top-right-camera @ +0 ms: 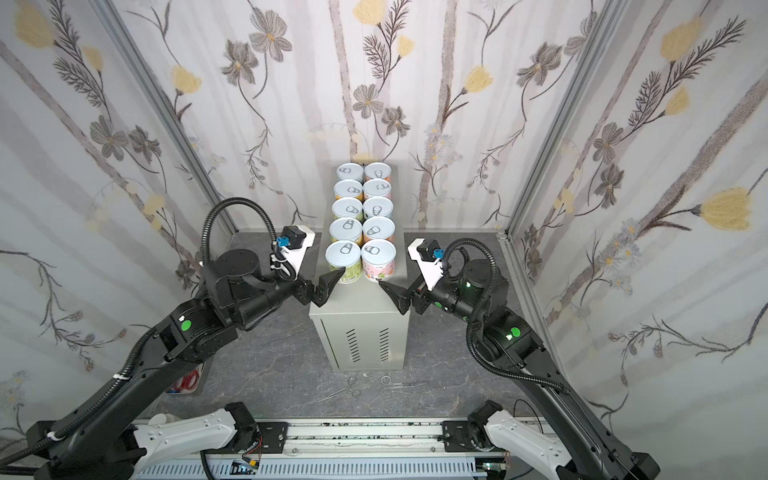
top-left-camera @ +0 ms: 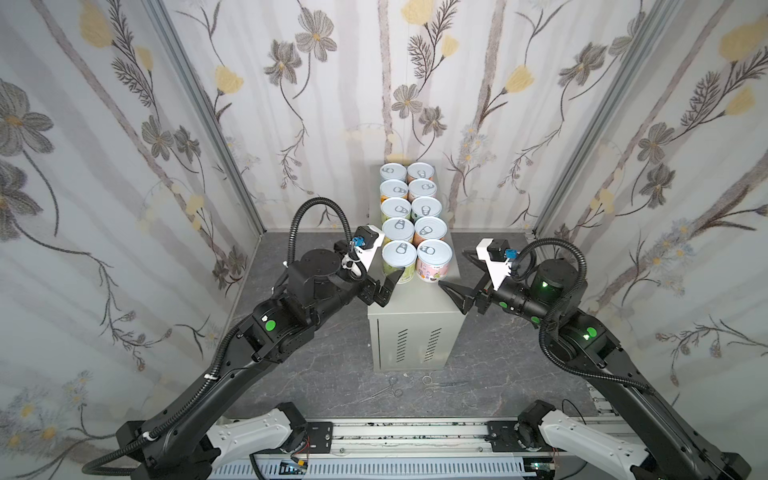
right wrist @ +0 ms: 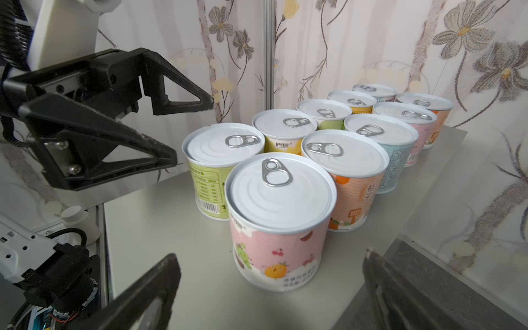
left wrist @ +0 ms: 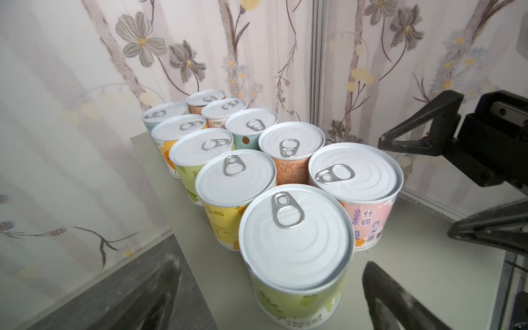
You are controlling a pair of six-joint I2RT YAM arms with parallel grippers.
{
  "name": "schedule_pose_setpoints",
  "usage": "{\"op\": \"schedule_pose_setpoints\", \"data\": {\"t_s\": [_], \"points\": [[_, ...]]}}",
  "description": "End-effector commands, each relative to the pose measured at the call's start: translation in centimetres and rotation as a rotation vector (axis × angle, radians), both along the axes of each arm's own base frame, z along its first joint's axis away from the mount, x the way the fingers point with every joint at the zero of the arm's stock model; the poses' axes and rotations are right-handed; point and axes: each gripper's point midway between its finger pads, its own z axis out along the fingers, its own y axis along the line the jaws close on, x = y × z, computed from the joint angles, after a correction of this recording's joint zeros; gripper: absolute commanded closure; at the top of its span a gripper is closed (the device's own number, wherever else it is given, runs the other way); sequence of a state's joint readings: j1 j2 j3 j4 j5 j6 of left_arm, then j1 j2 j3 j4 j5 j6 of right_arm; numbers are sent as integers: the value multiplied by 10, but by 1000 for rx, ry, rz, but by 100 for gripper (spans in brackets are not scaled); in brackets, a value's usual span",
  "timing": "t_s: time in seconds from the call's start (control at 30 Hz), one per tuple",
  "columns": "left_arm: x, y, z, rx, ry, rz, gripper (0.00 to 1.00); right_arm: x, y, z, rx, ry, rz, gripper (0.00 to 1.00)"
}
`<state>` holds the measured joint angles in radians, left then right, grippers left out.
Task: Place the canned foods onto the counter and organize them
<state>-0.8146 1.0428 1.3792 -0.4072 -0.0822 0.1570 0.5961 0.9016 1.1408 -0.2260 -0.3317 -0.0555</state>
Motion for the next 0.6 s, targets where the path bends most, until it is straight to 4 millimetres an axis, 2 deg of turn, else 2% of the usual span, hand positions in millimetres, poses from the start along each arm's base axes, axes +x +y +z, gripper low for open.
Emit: {"op": "schedule_pose_setpoints", "data": {"t_s": [0.0,0.17,0.27,0.43,0.5,0.57], "points": [[-2,15,43,-73,-131,32,0,-1,-17,16,-18,-50,-80,0],[6,59,89,-147,-315,206,0,12,-61,52,-11,-163,-326,0],[18,80,104,-174,-397,309,0,30,-96,66,7,-221,-550,0],[59,114,106,-192,-416,472,0,56,-140,70,46,-273,-766,0],[81,131,100,-203,-401,538,0,69,-156,64,72,-274,-825,0],[105,147,86,-214,-369,582,0,85,-171,50,90,-252,-876,0]]}}
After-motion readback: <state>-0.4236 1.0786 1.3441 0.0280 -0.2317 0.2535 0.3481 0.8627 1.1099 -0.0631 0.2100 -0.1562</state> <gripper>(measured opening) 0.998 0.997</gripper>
